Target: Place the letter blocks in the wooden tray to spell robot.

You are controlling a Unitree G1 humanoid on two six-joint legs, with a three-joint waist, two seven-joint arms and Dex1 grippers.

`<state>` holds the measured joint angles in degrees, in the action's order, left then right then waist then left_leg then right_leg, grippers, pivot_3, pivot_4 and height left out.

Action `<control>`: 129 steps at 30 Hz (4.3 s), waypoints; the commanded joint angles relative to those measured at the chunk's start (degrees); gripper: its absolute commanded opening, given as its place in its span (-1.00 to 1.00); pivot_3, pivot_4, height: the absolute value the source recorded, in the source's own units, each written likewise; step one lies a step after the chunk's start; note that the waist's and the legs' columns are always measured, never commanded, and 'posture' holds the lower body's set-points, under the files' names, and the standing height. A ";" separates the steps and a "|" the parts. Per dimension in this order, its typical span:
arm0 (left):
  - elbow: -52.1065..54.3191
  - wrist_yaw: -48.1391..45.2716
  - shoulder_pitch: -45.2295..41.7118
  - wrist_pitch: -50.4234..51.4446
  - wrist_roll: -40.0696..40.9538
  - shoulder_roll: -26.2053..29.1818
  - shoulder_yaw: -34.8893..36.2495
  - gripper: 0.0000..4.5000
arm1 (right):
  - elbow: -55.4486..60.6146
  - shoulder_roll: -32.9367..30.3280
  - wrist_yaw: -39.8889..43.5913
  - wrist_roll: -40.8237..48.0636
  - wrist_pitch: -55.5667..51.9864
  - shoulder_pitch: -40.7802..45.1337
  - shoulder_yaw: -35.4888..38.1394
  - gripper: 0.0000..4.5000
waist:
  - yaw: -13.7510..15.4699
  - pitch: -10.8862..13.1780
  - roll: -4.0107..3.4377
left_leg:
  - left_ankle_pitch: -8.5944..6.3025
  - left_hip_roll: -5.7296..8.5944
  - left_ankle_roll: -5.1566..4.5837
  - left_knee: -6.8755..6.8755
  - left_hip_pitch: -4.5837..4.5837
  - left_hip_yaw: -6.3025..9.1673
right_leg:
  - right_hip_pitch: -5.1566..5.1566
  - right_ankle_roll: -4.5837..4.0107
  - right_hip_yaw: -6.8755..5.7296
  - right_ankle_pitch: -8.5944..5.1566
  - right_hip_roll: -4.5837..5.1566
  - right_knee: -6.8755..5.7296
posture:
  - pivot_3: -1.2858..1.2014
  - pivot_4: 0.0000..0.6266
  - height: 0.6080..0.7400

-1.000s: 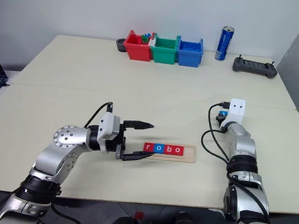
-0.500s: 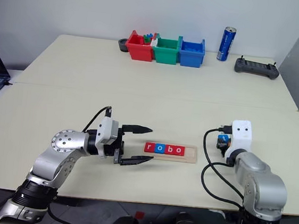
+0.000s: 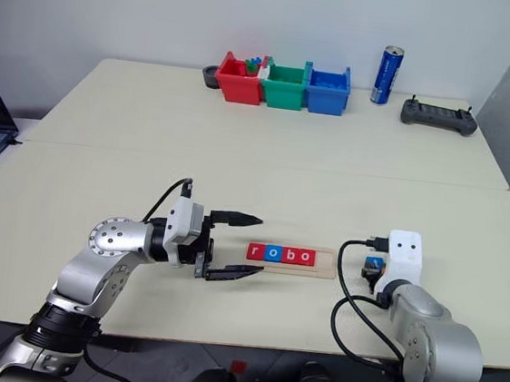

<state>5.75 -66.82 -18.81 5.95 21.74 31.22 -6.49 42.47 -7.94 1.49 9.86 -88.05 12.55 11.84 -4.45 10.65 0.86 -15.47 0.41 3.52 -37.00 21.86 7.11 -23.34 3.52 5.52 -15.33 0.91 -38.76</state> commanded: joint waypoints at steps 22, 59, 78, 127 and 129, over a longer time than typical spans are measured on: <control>-1.50 -0.40 -2.38 -1.00 0.26 -0.59 0.06 1.00 | -19.19 -36.41 41.30 8.50 37.56 10.45 -10.21 0.98 | 0.01 0.03 0.05 | -0.02 0.01 -0.04 0.07 0.09 0.03 | 0.11 0.01 -0.12 0.00 0.03 0.39 | 0.03 -0.52 1.00; 0.00 -0.34 -1.79 -0.16 0.46 0.08 0.25 1.00 | -64.47 -41.53 75.18 -0.86 89.21 12.19 -17.14 0.29 | 1.17 0.05 0.08 | -0.02 0.03 -0.02 -0.01 0.09 -0.15 | 0.17 0.14 -0.01 0.12 0.17 0.65 | 0.03 -0.52 1.00; -0.16 -0.01 -2.19 -0.39 0.25 -0.60 -0.14 1.00 | -46.35 -37.24 71.32 2.81 75.88 12.81 -17.96 -0.36 | 1.26 0.05 0.07 | -0.02 0.04 -0.02 -0.04 0.10 -0.11 | 0.18 0.13 -0.03 0.13 0.17 0.61 | 0.03 -0.52 1.00; 0.63 1.40 -1.63 -0.26 0.25 0.36 0.49 1.00 | -53.45 -32.56 73.98 -3.22 81.48 18.67 -25.22 -0.36 | 1.20 0.04 0.06 | -0.02 0.04 -0.02 -0.04 0.08 -0.09 | 0.17 0.12 -0.07 0.14 0.17 0.58 | 0.03 -0.52 1.00; 0.74 1.43 -1.58 -0.17 0.25 0.38 0.46 1.00 | -53.55 -32.59 74.06 -3.29 81.50 18.64 -25.20 -0.20 | 1.20 0.04 0.06 | -0.02 0.04 -0.02 -0.04 0.08 -0.09 | 0.17 0.12 -0.06 0.14 0.17 0.58 | 0.03 -0.52 1.00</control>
<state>4.27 -65.63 -19.94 5.92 21.57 31.28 -6.75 -11.62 -40.36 74.97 6.33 -6.97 30.01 -13.67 -3.25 10.69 0.92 -15.48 0.45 3.50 -37.04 21.95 7.01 -23.17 3.64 5.46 -15.19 1.09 -38.18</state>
